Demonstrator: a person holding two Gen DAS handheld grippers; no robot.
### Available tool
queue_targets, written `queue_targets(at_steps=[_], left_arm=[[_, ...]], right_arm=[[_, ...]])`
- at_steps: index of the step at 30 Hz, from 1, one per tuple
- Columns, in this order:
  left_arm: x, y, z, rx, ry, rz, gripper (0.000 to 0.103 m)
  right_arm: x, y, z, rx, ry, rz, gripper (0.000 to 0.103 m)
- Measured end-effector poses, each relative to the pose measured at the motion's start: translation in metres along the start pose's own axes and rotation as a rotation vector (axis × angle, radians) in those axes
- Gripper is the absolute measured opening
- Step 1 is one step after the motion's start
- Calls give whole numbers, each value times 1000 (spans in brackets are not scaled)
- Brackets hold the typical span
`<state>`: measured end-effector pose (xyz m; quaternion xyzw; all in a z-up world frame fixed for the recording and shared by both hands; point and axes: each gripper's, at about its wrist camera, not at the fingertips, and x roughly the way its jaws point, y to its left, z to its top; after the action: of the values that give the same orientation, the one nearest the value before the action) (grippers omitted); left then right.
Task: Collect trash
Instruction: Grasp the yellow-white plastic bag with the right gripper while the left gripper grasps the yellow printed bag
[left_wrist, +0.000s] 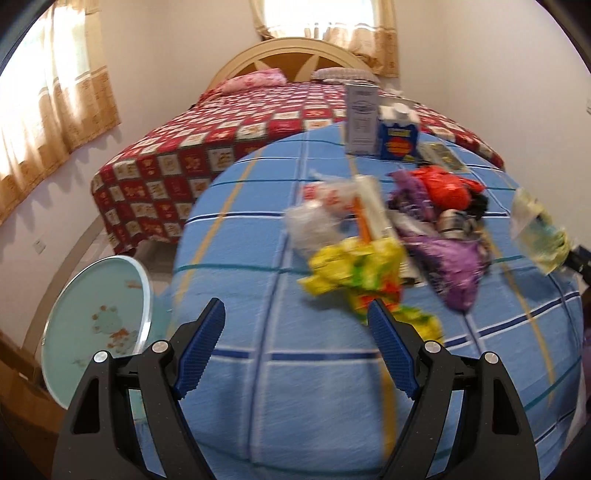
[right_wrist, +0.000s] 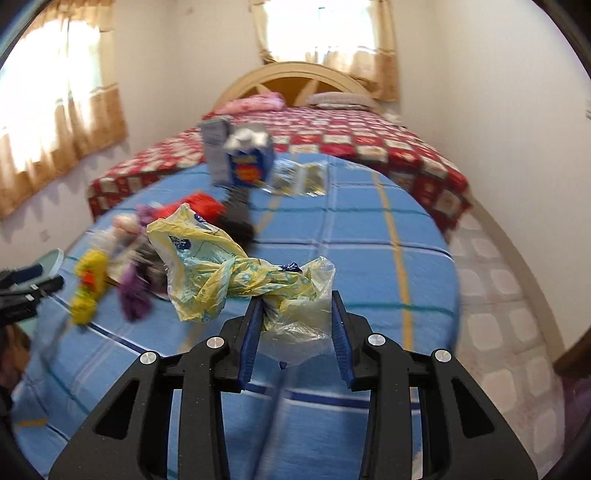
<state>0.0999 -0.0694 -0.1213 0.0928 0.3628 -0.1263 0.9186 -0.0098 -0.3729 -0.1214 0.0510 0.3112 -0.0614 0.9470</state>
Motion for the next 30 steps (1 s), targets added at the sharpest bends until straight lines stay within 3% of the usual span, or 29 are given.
queue_targets(at_steps=[10,15,17,23,30], left_arm=[[21,-37,-5,53,28,-46,77],[21,-40,-6,55,43,-132,44],[18,-45,-7,74,42,-162,35],[9,-40,-8,92,38,-173,31],[-21,4,-7,80,0,-126,31]], right_arm=[[11,-3,-11,-5,-1,25,37],[12,2,-11,-6,0,34,37],[11,5,-11,-12,1,40,37],[6,12,-9,-23,-14,53,37],[-10,27,6,-31,-66,94,37]])
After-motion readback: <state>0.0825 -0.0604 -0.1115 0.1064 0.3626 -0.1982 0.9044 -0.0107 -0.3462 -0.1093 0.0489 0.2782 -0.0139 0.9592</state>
